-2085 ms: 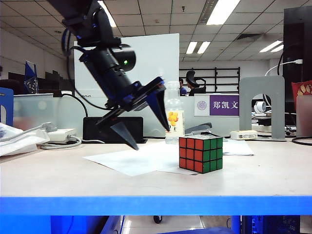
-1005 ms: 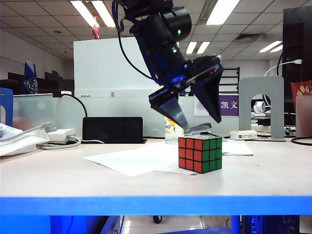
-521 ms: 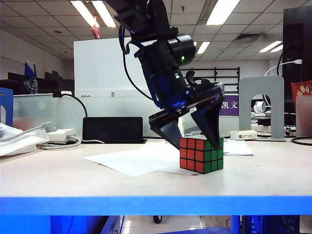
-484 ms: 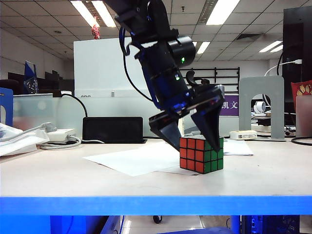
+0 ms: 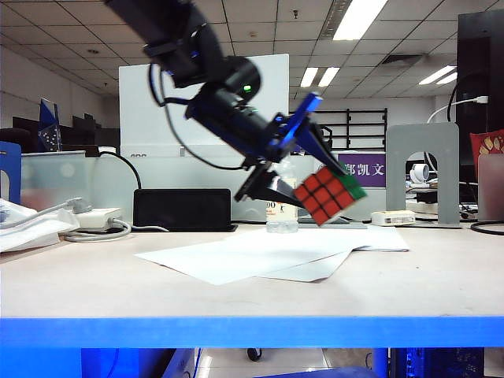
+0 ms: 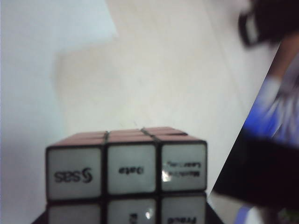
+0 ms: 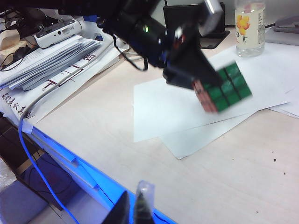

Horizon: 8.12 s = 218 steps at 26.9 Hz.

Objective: Rotate the Rubik's Cube so that the bottom side is facing up.

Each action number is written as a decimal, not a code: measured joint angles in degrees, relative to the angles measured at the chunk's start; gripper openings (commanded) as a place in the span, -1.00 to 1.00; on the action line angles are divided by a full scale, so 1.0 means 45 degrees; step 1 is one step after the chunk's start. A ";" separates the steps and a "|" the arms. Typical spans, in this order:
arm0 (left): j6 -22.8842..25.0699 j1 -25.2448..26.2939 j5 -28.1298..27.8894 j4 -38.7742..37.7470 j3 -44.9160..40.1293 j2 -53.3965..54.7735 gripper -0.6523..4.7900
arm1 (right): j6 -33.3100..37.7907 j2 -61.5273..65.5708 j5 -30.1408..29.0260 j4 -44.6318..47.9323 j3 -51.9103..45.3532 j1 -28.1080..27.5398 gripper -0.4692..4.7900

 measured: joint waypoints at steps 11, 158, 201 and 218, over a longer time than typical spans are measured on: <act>-0.4095 0.0461 0.5319 0.2424 -0.0053 0.1549 -0.51 | 0.0000 0.0000 0.0000 0.0000 0.0000 0.0005 -0.72; 0.2812 -0.3667 -0.8238 -0.6460 0.6640 0.3376 0.95 | -0.0063 0.0005 0.0714 0.0248 0.0301 0.0743 -0.72; 0.0738 0.0369 0.0432 -0.9214 0.6722 0.3468 -0.32 | -0.0063 0.0000 0.0714 -0.0083 0.0301 0.0743 -0.72; 0.1574 0.0374 0.0714 -1.0506 0.6693 0.3803 -0.32 | -0.0063 0.0000 0.0714 -0.0083 0.0306 0.0821 -0.72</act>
